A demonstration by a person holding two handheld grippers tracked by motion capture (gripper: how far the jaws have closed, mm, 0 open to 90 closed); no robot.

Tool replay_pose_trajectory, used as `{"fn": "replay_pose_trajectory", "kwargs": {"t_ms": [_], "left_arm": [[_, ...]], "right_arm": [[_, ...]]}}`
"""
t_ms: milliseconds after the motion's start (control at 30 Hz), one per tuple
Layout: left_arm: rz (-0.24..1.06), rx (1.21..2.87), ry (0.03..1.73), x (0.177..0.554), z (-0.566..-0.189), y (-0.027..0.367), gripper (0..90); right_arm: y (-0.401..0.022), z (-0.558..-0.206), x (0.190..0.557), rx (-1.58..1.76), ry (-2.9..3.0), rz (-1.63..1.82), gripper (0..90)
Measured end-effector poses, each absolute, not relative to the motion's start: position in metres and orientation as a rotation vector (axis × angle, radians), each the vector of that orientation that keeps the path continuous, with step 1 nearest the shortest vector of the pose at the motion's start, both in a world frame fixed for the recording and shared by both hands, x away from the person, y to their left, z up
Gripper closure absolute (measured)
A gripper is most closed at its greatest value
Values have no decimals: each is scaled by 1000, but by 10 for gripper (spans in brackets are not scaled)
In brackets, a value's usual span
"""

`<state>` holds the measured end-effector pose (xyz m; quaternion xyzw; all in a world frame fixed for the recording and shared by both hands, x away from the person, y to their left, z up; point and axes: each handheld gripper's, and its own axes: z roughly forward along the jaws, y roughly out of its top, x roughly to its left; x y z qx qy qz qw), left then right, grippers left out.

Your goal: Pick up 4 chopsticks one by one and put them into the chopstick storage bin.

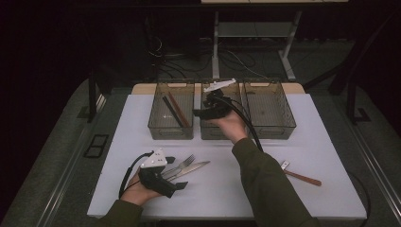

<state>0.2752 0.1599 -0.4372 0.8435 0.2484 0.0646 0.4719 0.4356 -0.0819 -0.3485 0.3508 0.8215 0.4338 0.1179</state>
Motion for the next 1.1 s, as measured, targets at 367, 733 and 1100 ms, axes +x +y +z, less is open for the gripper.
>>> {"fn": "replay_pose_trajectory", "kwargs": {"t_ms": [367,733,1100], "left_arm": [[166,2086,601,274,-437,160,0],[162,2085,602,274,-438,160,0],[167,2093,602,274,-438,160,0]], "right_arm": [[-122,-359,412,1023,2421,1297,377],[-156,-367,389,1018,2418,1339,331],[-192,-376,367,1021,2368,1382,276]]}}
